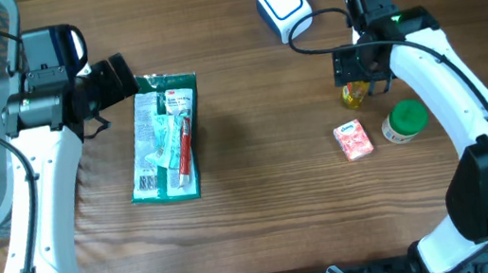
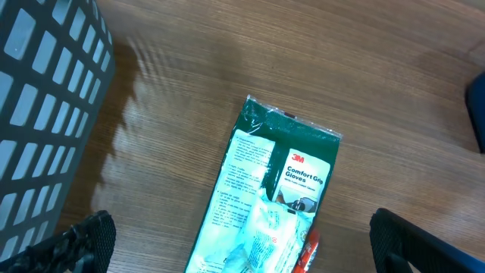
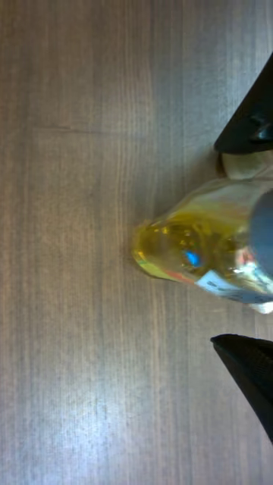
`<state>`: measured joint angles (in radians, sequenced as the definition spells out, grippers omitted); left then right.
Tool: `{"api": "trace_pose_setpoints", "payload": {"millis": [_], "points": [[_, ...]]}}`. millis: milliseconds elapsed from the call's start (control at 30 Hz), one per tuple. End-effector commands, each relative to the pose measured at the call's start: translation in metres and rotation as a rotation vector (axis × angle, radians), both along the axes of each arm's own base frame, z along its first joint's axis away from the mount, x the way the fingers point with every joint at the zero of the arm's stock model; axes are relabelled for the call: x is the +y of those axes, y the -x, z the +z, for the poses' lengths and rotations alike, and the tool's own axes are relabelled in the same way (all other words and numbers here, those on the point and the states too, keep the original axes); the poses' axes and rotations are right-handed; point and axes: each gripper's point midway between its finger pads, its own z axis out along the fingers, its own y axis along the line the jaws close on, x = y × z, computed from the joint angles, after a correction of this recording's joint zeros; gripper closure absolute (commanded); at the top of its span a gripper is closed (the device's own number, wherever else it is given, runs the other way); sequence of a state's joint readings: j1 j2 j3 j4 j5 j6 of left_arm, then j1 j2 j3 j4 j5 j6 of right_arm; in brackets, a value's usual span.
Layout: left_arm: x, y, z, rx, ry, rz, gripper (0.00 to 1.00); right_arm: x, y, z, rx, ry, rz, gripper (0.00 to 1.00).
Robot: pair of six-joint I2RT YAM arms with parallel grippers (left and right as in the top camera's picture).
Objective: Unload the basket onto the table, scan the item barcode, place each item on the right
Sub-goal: 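Lower the soap bottle upright beside the jar and release it, then move the right gripper left over the glove pack's red tube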
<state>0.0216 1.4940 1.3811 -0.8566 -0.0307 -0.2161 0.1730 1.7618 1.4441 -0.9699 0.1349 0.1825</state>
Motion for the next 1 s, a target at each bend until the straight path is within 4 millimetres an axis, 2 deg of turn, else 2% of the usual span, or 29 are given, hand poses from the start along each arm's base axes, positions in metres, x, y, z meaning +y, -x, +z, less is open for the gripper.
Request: {"api": "trace_pose_setpoints", "payload": {"millis": [0,100,200,267,300,333,467,567,633,733,967], "points": [[0.001,-0.002,0.009,-0.024,0.008,0.009,0.0,0.001,-0.02,0.078,-0.193,-0.033,-0.009,0.23],[0.001,-0.002,0.009,-0.024,0.008,0.009,0.0,0.001,-0.018,0.11,-0.251,-0.055,-0.034,0.24],[0.001,-0.002,0.009,-0.024,0.008,0.009,0.0,0.014,-0.01,0.125,-0.267,-0.136,-0.009,0.23],[0.001,-0.002,0.009,-0.024,0.008,0.009,0.0,0.036,-0.003,0.129,-0.249,-0.254,0.046,0.21],[0.001,-0.002,0.009,-0.024,0.008,0.009,0.0,0.044,0.0,0.13,-0.239,-0.3,0.067,0.15],[0.001,-0.002,0.009,-0.024,0.008,0.009,0.0,0.059,0.004,0.131,-0.219,-0.383,0.097,0.0],[0.001,-0.002,0.009,-0.024,0.008,0.009,0.0,0.099,0.013,0.132,-0.151,-0.629,0.152,0.0],[0.001,-0.002,0.009,-0.024,0.008,0.009,0.0,0.117,0.019,0.125,-0.087,-0.729,0.149,0.02],[0.001,-0.002,0.009,-0.024,0.008,0.009,0.0,0.126,0.024,0.114,-0.045,-0.736,0.133,0.06],[0.001,-0.002,0.009,-0.024,0.008,0.009,0.0,0.15,0.034,0.101,-0.011,-0.738,0.178,0.15],[0.001,-0.002,0.009,-0.024,0.008,0.009,0.0,0.212,0.056,0.066,-0.001,-0.686,0.172,0.16]]}}
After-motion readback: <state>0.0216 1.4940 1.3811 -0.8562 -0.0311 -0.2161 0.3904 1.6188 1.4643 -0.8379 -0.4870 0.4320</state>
